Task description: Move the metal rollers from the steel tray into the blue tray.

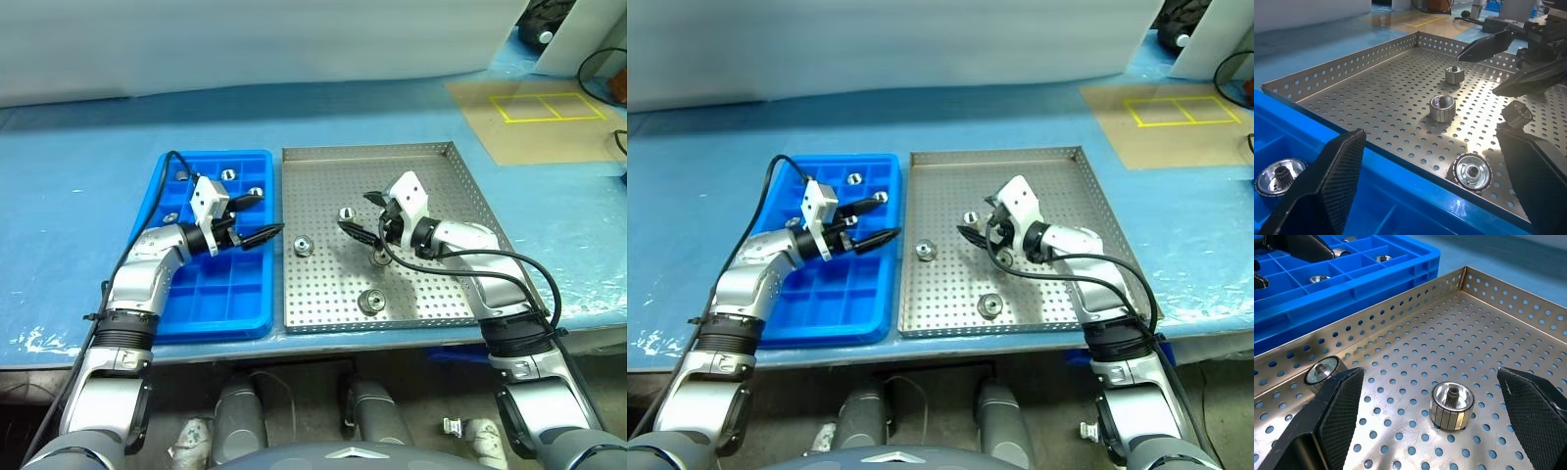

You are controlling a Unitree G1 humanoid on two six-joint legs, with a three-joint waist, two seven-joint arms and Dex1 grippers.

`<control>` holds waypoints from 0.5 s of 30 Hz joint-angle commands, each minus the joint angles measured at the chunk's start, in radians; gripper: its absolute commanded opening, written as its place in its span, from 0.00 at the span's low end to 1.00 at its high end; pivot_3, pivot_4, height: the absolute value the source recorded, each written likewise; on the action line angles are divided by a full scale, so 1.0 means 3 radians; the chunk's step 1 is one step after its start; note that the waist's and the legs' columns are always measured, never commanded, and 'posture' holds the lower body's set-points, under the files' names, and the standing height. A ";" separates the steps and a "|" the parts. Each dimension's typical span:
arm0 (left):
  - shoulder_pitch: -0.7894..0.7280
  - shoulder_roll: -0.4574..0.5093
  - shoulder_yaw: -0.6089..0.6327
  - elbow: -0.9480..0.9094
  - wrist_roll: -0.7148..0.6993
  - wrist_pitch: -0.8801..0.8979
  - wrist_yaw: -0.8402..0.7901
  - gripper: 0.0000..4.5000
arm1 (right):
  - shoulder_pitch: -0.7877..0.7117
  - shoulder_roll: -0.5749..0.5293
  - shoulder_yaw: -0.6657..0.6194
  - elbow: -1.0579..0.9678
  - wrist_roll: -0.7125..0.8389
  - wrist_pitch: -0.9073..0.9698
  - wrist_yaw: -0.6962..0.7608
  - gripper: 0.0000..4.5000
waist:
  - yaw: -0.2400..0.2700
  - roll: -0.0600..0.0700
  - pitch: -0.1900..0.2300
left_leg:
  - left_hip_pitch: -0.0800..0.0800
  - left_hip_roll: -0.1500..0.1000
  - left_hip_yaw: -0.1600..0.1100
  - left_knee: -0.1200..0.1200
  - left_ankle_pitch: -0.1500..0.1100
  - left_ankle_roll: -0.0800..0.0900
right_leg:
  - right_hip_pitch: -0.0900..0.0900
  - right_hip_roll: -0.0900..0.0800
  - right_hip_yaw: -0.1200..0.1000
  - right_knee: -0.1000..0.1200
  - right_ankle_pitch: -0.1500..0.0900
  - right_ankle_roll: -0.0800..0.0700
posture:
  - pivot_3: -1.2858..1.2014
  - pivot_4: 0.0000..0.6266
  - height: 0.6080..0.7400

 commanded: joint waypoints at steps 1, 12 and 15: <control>-0.0045 0.0035 0.0061 -0.0084 -0.0058 -0.0012 -0.0019 1.00 | -0.0059 -0.0020 -0.0048 -0.0100 0.0048 -0.0024 0.0020 1.00 | 0.0000 0.0000 0.0000 | 0.0000 0.0000 0.0000 0.0000 0.0000 0.0000 | 0.0000 0.0000 0.0000 0.0000 0.0000 0.0000 | 0.44 0.24 1.00; -0.0097 0.0025 0.0044 -0.0026 -0.0052 -0.0038 -0.0076 1.00 | -0.0019 -0.0057 -0.0072 -0.0213 0.0096 0.0048 0.0066 1.00 | -0.0003 0.0000 0.0000 | 0.0000 0.0000 0.0000 0.0000 0.0000 0.0000 | 0.0000 0.0000 0.0000 0.0000 0.0000 0.0000 | 0.42 0.24 1.00; -0.0286 -0.0027 -0.0011 0.0118 -0.0028 -0.0062 -0.0145 1.00 | -0.0011 -0.0124 -0.0119 -0.0268 0.0118 0.0085 0.0097 1.00 | -0.0002 0.0000 0.0000 | 0.0000 0.0000 0.0000 0.0000 0.0000 0.0000 | 0.0000 0.0000 0.0000 0.0000 0.0000 0.0000 | 0.42 0.24 1.00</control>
